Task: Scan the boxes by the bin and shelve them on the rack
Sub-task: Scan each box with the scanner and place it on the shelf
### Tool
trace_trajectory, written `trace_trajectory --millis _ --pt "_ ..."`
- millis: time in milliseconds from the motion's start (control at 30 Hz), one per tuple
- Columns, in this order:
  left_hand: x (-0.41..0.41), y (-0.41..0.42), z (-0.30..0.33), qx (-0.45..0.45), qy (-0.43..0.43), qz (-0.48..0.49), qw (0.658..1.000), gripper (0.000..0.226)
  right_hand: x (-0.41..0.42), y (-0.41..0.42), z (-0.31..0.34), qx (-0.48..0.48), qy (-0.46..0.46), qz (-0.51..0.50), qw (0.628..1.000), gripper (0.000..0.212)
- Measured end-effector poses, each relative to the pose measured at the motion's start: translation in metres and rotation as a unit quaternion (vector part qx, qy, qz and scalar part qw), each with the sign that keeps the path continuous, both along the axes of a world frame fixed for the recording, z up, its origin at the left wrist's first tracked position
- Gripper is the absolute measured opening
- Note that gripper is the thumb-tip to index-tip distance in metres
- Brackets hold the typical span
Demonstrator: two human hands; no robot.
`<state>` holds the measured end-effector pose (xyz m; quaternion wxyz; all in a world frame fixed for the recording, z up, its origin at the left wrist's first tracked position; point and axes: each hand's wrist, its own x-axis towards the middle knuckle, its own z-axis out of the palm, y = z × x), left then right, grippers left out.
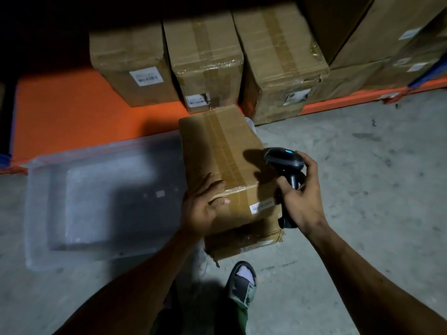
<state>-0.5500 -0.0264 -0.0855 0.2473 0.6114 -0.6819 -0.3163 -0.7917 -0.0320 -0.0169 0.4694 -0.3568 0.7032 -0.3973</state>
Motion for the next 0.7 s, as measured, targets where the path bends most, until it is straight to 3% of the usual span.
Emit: trace_trajectory --millis 167,233,333,600,700 --pt "0.010 -0.045 0.033 -0.093 -0.066 0.013 0.993 0.042 0.009 0.021 0.014 -0.027 -0.033 -0.029 0.999 0.071" --pt "0.016 -0.067 0.038 -0.197 -0.093 -0.010 0.976 0.034 0.016 0.026 0.017 -0.028 -0.044 -0.033 0.998 0.075" --pt "0.019 -0.095 0.051 -0.280 -0.176 -0.032 0.943 0.030 0.024 0.029 0.021 -0.036 -0.053 -0.033 0.997 0.076" --pt "0.059 -0.151 0.078 -0.281 -0.360 -0.133 0.880 0.079 0.037 0.025 0.031 -0.034 -0.040 -0.028 0.998 0.074" --pt "0.062 -0.162 0.086 -0.242 -0.379 -0.157 0.880 0.082 0.044 0.022 0.035 -0.051 -0.011 -0.008 0.999 0.069"
